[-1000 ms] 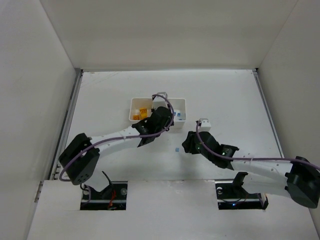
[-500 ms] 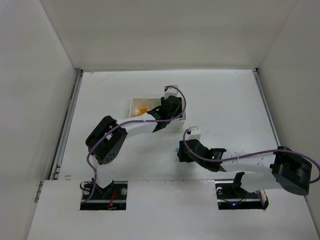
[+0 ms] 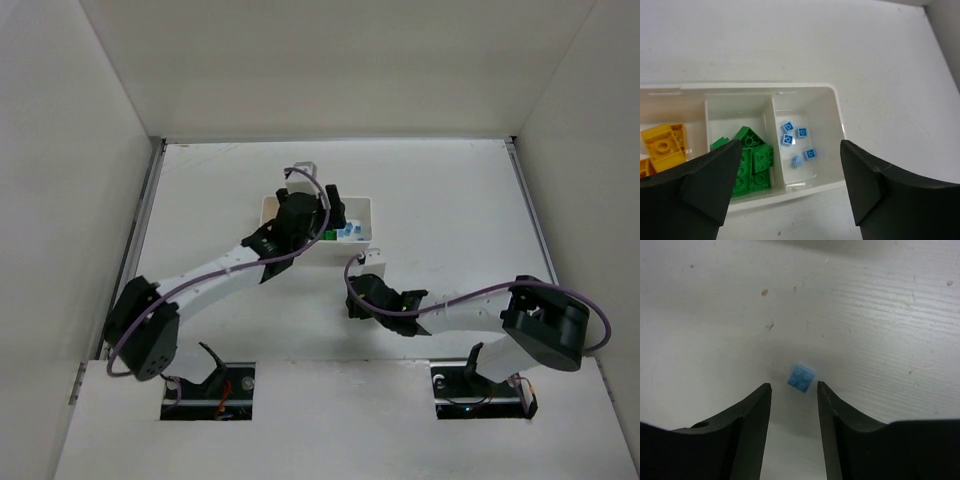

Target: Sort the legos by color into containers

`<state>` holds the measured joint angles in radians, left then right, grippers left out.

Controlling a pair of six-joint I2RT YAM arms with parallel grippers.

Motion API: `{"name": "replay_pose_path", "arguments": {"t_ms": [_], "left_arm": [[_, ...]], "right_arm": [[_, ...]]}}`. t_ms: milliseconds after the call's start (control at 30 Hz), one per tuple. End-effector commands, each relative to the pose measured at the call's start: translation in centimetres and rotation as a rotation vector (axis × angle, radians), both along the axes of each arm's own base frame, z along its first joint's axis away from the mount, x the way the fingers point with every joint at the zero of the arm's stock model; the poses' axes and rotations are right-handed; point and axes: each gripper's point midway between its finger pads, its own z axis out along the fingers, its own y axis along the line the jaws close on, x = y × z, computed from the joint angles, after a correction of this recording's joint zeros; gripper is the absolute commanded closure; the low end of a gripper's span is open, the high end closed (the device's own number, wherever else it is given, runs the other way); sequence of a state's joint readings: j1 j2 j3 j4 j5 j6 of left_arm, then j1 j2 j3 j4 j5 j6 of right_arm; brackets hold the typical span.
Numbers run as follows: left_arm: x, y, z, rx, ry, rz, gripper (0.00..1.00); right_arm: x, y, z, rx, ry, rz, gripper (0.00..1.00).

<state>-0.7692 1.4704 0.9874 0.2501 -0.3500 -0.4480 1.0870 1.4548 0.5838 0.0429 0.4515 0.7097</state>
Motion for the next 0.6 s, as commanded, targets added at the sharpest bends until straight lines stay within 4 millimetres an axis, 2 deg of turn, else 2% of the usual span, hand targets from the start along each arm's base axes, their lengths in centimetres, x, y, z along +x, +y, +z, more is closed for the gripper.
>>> {"name": "replay_pose_path", "arguments": {"t_ms": [0,67,133,300,433,567], "left_arm": [[-1.4,3.1,1.9,-0.06,-0.056,0.054,0.16],[-2.7,4.9,1.9,-0.07,-0.062,0.077,0.11],[-3.8,6.7,1.6,-0.082,-0.072,0.108,0.0],[-6.0,11.8,0.6,-0.08,-0.079,0.22,0.0],[-7.3,15.8,-1.1,-0.088,-0.073,0.336,0.0],[-8.2,18.4,-2.7,-0.125,-0.05,0.41,0.0]], "right_arm": [[1.5,0.9,1.2,0.02,-0.06,-0.027,0.54],[1.7,0.8,0.8,0.009,-0.057,-0.03,0.57],[1.8,0.7,0.5,-0.015,-0.053,-0.027,0.62],[2.1,0.7,0.5,-0.026,-0.062,-0.039,0.77],[2.7,0.8,3.8,0.04,-0.12,-0.049,0.78],[5.2,0.6,9.4,0.129,-0.197,-0.056,0.78]]}}
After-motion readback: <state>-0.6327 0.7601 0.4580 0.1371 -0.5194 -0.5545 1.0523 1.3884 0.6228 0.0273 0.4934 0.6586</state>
